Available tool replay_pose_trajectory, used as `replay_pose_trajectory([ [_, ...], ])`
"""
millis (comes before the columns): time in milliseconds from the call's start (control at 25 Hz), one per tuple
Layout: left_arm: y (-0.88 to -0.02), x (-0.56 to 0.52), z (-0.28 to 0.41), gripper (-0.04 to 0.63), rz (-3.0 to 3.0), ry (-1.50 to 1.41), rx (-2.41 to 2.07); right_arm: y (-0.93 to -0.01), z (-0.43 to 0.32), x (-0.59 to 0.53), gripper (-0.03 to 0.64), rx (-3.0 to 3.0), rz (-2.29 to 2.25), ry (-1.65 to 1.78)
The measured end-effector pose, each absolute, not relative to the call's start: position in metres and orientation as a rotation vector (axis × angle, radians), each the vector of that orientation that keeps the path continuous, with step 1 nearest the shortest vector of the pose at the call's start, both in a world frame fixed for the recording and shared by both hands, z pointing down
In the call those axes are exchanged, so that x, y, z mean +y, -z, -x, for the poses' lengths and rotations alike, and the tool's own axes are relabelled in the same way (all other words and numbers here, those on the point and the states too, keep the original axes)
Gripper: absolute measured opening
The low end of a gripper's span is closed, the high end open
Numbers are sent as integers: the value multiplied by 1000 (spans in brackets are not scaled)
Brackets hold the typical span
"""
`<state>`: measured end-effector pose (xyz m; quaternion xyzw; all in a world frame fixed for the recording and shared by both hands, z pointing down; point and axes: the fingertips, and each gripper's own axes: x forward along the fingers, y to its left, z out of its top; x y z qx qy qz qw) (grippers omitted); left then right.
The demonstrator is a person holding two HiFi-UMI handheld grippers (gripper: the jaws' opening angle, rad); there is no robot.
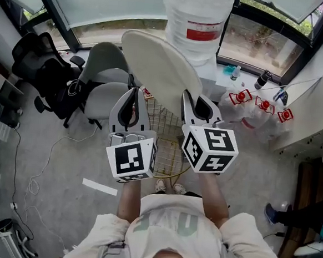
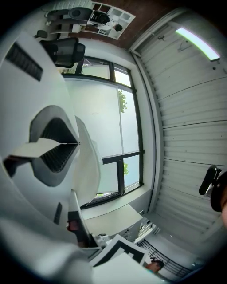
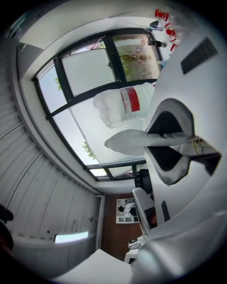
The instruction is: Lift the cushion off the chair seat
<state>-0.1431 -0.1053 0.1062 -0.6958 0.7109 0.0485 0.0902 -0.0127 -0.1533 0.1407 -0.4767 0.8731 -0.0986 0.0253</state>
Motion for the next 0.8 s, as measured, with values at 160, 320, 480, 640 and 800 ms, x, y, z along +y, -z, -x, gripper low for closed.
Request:
replay_pose_trajectory([
  [160,-81,-78,150,14,1993,-200,2116,-102,22,-133,52,2637,1372,86],
  [320,-62,-53,157,14,1918,-218,2116,-83,32,-117,52,2600,1294,16],
  [480,-56,-35,168,14,1841,-223,2150,-79,42,-109,52,2614,1224,24],
  [640,-57,-28,173,14,1801,-216,2180,-80,48,-106,52,2630,1188,-3],
  [800,-56,-25,175,14,1783,-216,2196,-76,50,-105,52,2636,1162,-4],
])
